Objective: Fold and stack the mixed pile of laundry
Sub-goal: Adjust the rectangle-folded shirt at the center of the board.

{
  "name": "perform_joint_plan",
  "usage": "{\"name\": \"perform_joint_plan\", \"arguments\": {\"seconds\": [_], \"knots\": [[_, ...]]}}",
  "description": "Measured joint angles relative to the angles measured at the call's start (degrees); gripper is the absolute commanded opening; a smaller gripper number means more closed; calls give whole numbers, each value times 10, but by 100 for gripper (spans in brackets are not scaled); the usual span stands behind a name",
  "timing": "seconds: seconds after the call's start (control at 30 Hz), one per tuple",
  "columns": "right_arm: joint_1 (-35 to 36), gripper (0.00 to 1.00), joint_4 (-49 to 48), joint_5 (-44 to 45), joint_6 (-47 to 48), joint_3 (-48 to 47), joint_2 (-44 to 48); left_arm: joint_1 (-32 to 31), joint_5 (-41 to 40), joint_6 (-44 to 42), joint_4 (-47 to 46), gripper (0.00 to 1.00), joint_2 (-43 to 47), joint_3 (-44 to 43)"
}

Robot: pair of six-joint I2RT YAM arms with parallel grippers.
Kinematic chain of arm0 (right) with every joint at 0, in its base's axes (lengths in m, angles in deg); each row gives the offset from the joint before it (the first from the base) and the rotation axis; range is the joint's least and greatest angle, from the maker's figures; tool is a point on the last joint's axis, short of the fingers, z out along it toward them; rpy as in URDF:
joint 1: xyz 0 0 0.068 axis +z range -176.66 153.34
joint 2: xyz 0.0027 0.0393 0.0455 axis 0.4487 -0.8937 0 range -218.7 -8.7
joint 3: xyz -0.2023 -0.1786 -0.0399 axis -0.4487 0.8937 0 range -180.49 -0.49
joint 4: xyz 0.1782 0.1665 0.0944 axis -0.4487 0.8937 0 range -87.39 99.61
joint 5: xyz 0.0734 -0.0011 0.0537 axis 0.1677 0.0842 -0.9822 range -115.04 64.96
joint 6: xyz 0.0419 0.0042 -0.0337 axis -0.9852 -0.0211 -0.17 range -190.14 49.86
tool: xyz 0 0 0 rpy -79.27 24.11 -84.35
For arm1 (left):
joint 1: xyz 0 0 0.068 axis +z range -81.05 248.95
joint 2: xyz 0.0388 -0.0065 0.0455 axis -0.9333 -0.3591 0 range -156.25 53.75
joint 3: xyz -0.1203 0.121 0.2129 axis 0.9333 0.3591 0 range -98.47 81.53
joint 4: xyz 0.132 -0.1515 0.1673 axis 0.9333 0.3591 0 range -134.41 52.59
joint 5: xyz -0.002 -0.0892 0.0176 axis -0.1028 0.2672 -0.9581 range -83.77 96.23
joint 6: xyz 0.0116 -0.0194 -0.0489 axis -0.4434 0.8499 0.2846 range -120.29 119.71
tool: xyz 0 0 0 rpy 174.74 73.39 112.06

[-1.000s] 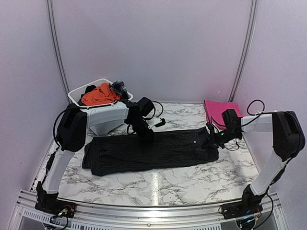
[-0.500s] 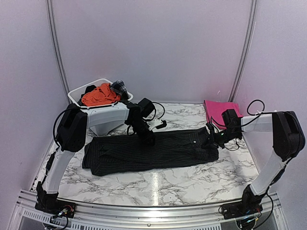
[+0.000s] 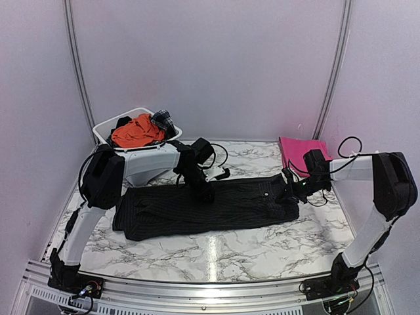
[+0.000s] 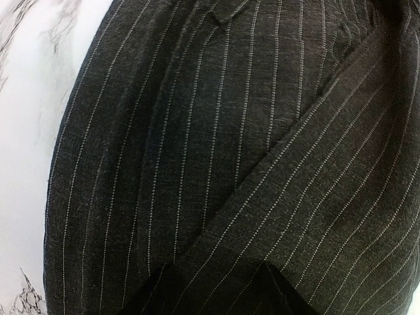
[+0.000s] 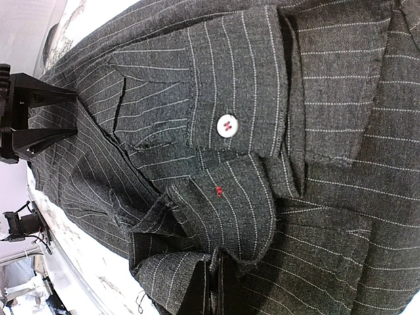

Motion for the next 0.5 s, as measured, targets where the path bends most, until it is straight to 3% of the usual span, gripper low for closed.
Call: {"name": "perform_joint_plan", "arguments": {"seconds": [0.2, 0.37, 0.5], "knots": [[0, 0, 0, -1, 0, 0, -3, 0, -2, -1, -2, 53, 0, 0], [0, 0, 3, -2, 1, 0, -7, 2, 0, -1, -5, 31, 0, 0], [0, 0, 4, -2, 2, -1, -8, 4, 9, -2, -9, 19, 4, 9]]}}
